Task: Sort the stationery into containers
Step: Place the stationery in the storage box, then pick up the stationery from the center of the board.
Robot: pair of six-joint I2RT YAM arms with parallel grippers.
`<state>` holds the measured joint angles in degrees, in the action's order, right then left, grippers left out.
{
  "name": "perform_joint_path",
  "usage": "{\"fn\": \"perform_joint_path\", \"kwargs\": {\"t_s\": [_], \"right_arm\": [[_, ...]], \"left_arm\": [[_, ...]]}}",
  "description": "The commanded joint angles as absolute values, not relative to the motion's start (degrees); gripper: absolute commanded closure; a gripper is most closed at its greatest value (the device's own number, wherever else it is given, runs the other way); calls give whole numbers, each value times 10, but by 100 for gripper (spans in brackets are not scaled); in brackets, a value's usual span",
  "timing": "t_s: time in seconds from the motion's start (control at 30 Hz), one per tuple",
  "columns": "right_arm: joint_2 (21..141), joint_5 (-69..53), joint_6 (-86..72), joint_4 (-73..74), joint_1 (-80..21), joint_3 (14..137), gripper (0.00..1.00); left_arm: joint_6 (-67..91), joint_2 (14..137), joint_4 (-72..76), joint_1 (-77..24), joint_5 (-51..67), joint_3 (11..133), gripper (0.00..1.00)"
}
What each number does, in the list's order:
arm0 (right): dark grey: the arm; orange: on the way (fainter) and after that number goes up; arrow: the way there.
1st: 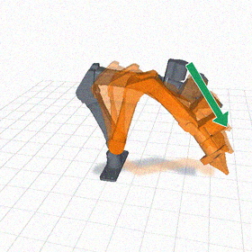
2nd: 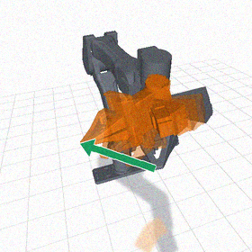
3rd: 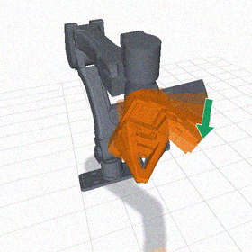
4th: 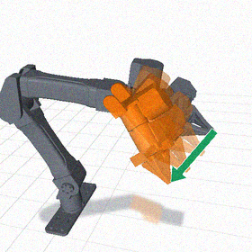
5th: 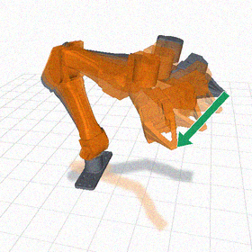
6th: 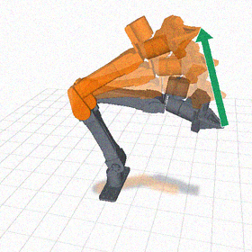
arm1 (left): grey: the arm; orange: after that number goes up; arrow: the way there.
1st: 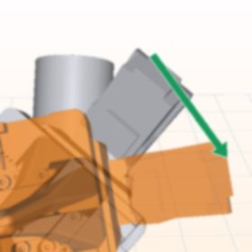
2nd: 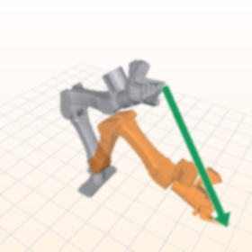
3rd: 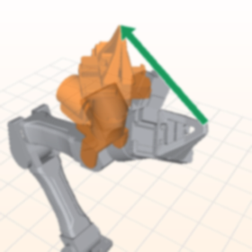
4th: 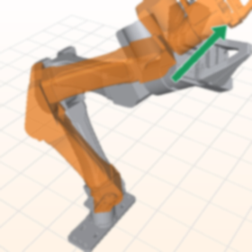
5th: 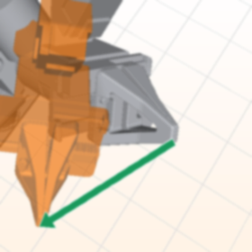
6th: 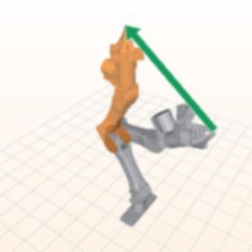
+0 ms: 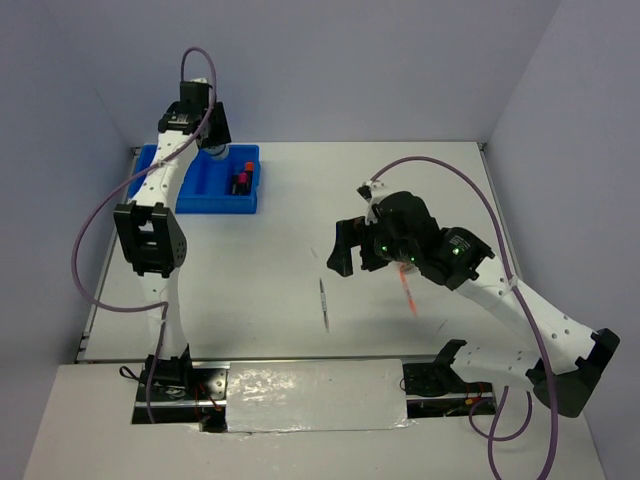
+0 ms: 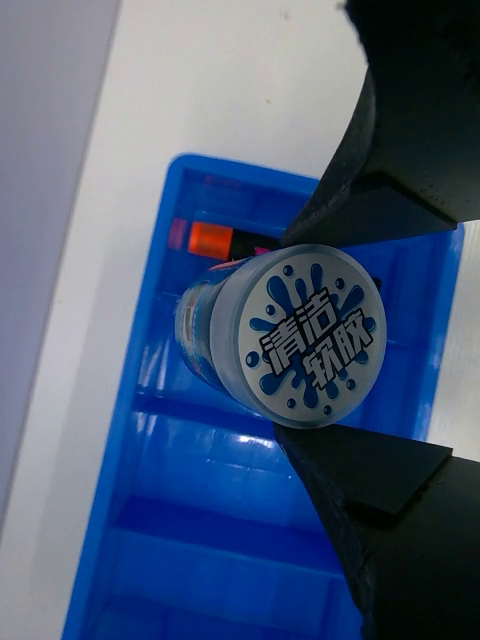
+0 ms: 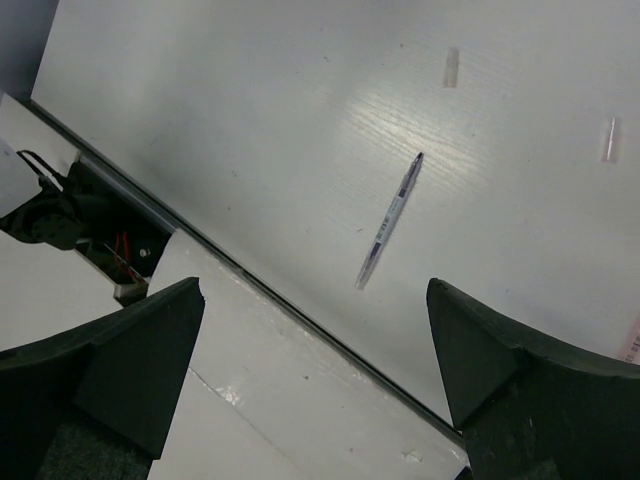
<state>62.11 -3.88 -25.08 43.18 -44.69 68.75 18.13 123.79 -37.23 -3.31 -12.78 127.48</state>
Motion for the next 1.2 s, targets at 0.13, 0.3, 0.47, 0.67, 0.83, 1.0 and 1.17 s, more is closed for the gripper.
{"fn": "perform_joint_path", "kwargs": {"t_s": [0.13, 0.3, 0.47, 0.67, 0.83, 1.0, 1.17], "right_arm": [[645, -32, -226, 450, -442, 734, 0], [668, -46, -232, 438, -443, 733, 0], [690, -46, -224, 438, -443, 747, 0], [699, -47, -226, 432, -442, 748, 0], [696, -47, -229, 428, -439, 743, 0], [689, -40, -231, 425, -401, 723, 0], [707, 25, -247, 460, -284, 707, 0]], "left_arm": [[171, 1272, -295, -10, -76, 1288, 100], [166, 1296, -292, -9, -86, 1285, 100], [164, 1314, -288, -9, -94, 1276, 89], [165, 1337, -294, -7, -120, 1280, 40], [172, 1334, -295, -5, -123, 1286, 2], [180, 1311, -308, -5, -103, 1297, 1], [199, 1239, -358, -7, -84, 1303, 1]]}}
